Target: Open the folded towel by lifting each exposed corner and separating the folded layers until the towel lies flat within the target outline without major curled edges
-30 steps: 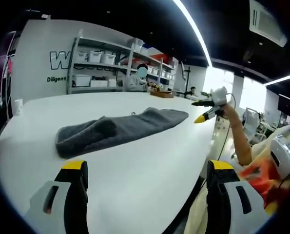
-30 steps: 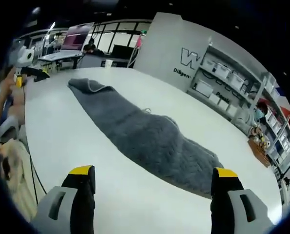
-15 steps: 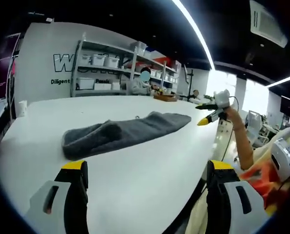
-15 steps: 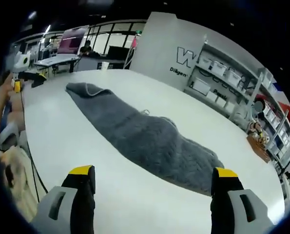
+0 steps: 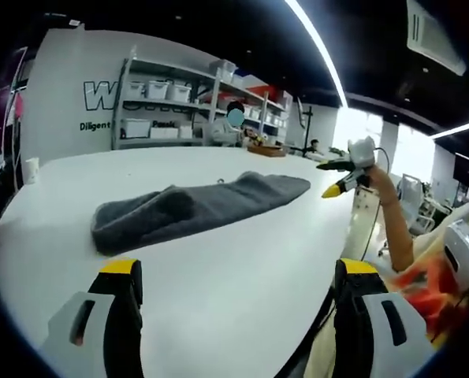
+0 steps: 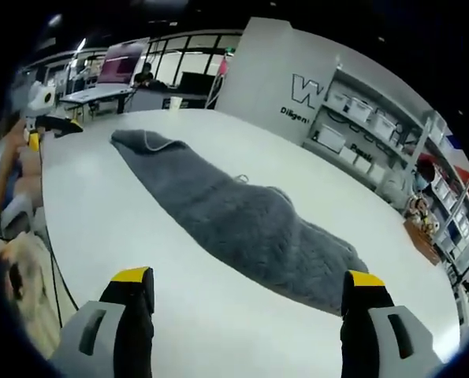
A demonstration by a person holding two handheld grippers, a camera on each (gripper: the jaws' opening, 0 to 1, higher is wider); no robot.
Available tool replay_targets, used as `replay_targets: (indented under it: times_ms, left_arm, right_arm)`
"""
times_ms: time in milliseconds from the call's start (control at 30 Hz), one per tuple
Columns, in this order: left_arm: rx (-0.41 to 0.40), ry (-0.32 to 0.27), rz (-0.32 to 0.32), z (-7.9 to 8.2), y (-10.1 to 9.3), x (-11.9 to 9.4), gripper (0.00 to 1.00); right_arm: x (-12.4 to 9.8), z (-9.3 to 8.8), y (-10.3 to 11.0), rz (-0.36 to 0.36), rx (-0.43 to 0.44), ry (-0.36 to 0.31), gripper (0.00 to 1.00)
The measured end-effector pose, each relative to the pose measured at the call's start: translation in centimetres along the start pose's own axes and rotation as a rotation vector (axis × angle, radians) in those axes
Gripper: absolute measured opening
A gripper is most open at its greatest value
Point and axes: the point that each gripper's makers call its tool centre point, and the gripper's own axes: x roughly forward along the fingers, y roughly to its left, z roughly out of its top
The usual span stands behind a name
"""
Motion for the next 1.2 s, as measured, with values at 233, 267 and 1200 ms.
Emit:
replay_targets:
  times_ms: [233,267,1200]
  left_arm:
    - [0.000,0.036,0.009,0.1,1.4,2.5,0.95]
    - [0.012,0.038,0.008,0.2,1.4,2.6,0.96]
    - [0.107,0.080,0.232,2.8,11.7,10.7,0.62]
  right_arm:
    - [-0.2,-0.2,-0.3,0.007,0.016,-0.008,1.00]
    - [-0.2,-0.2,-0.3,0.008,0.017,-0.009,1.00]
    - [-0.7,-1.2,-1.5,0.014,0.038,-0.020,0.99]
